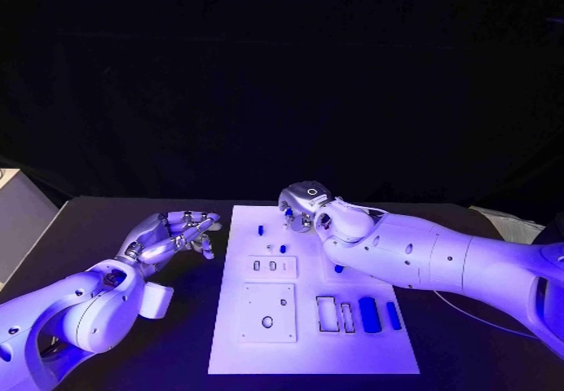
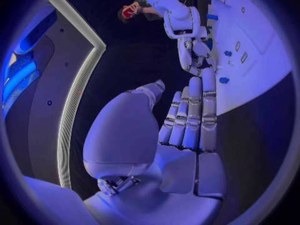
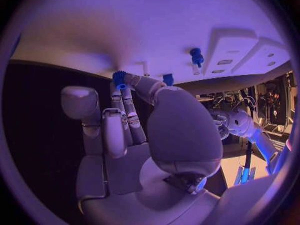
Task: Assemble the parts on the task board
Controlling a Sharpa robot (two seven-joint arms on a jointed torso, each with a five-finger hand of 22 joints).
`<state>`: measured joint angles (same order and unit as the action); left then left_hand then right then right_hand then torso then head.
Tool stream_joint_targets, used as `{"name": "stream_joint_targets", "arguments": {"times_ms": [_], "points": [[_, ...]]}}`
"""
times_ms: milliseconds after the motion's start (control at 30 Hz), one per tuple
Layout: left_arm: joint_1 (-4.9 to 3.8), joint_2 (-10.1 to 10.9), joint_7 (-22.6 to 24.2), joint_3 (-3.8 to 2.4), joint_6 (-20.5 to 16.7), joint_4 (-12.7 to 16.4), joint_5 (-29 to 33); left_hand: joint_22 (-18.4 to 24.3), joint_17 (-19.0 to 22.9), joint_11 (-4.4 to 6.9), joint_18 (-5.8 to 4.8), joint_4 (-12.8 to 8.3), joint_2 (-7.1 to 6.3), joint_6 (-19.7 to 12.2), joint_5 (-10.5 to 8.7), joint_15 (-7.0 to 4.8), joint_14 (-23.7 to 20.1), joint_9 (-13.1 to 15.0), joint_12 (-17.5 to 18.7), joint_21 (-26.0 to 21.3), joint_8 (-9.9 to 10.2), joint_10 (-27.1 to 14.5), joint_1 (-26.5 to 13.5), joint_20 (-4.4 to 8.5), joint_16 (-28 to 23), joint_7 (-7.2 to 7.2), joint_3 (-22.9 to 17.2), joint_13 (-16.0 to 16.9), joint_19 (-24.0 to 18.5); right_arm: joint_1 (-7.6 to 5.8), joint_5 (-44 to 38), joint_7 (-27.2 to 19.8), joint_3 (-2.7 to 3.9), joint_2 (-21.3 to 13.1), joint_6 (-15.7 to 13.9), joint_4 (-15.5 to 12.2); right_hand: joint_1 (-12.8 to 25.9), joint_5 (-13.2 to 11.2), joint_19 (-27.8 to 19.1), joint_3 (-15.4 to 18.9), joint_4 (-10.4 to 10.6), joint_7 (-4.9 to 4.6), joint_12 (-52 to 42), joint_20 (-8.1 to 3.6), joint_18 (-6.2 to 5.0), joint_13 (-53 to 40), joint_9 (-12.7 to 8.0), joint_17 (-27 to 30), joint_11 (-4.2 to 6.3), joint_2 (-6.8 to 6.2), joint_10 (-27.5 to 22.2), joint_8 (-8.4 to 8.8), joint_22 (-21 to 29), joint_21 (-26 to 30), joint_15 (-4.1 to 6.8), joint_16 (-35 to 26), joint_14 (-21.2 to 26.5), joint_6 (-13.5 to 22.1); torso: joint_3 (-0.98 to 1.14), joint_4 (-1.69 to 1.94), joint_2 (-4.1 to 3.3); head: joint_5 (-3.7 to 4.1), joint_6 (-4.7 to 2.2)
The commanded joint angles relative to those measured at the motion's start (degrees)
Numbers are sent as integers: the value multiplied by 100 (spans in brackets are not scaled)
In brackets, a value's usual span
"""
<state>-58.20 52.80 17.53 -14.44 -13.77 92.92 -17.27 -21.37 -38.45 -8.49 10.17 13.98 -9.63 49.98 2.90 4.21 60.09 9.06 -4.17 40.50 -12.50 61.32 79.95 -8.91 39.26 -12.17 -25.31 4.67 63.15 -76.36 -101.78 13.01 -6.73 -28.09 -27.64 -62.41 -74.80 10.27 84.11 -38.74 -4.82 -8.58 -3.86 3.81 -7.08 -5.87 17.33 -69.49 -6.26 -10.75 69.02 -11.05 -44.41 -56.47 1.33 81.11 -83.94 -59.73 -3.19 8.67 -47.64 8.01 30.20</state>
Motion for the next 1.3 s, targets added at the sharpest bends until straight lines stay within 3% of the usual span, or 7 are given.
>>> {"name": "stream_joint_targets", "arguments": {"times_ms": [33,267,633,800,967,1167,1300], "points": [[-1,-13,20,-4,103,7,-23,-6,-8,0,16,-16,10,-28,17,-2,-33,7,29,28,-4,-21,-53,-9,24,-4,-34,-6,-33,9,-65,-57,-5,22,61,58,43,-18,89,-46,0,-20,42,-7,-8,-136,7,39,167,-69,68,51,45,31,-52,8,-229,86,-14,16,-5,17,-9],[-1,-12,17,-4,106,6,-24,-6,-8,0,16,-16,10,-28,17,-2,-33,7,29,28,-4,-21,-53,-9,24,-4,-34,-6,-33,9,-50,-118,-6,51,49,107,136,-265,-30,-32,37,-94,42,100,-57,166,-5,347,16,-280,-840,265,386,332,-178,-136,-148,426,-28,33,-7,23,-12],[-1,-2,12,-4,110,0,-24,-24,-10,-4,16,-17,11,-36,17,2,-44,7,30,55,-2,-34,-56,-13,30,-7,-34,-9,-54,9,-46,-128,-7,-91,-63,-48,39,-347,-49,268,61,-73,34,138,-95,223,-6,431,12,-269,-1141,346,477,426,-183,-171,-135,525,-39,43,-16,26,-17],[-1,0,11,-4,111,-16,-24,-24,-10,-4,16,-17,11,-36,17,2,-44,7,30,55,-2,-34,-56,-13,30,-7,-34,-9,-54,9,-37,-126,-3,-292,-196,-304,26,-337,-50,308,67,-68,29,141,-101,222,-4,447,13,-264,-1154,350,502,448,-182,-178,-132,524,-39,43,-9,27,-43],[-1,-2,12,-4,113,-42,-24,-24,-10,-4,16,-17,11,-36,17,2,-44,7,30,55,-2,-34,-56,-13,30,-7,-34,-9,-54,-3,220,-177,50,-629,-392,-720,28,-337,-46,420,119,-44,-12,141,-111,205,1,458,35,-249,-1063,356,509,462,-168,-181,-133,507,-41,39,-8,26,-75],[2,7,15,-4,108,-87,-22,-32,-11,-6,17,-19,12,-40,17,4,-49,7,32,67,0,-44,-57,-15,33,-7,-34,-11,-63,-50,1057,-459,151,-1210,-689,-1348,65,-343,-37,429,230,-54,-118,126,-115,154,17,466,68,-241,-674,354,501,477,-143,-180,-137,436,-9,-7,3,12,-107],[6,8,18,-4,103,-122,-21,-32,-11,-6,17,-19,12,-40,17,4,-49,7,32,67,0,-44,-57,-15,33,-7,-34,-11,-63,-147,1597,-610,186,-1552,-692,-1655,68,-308,-28,322,258,-50,-203,102,-115,95,29,449,101,-245,-403,352,480,466,-113,-167,-144,411,13,-49,14,-2,-130]]}}
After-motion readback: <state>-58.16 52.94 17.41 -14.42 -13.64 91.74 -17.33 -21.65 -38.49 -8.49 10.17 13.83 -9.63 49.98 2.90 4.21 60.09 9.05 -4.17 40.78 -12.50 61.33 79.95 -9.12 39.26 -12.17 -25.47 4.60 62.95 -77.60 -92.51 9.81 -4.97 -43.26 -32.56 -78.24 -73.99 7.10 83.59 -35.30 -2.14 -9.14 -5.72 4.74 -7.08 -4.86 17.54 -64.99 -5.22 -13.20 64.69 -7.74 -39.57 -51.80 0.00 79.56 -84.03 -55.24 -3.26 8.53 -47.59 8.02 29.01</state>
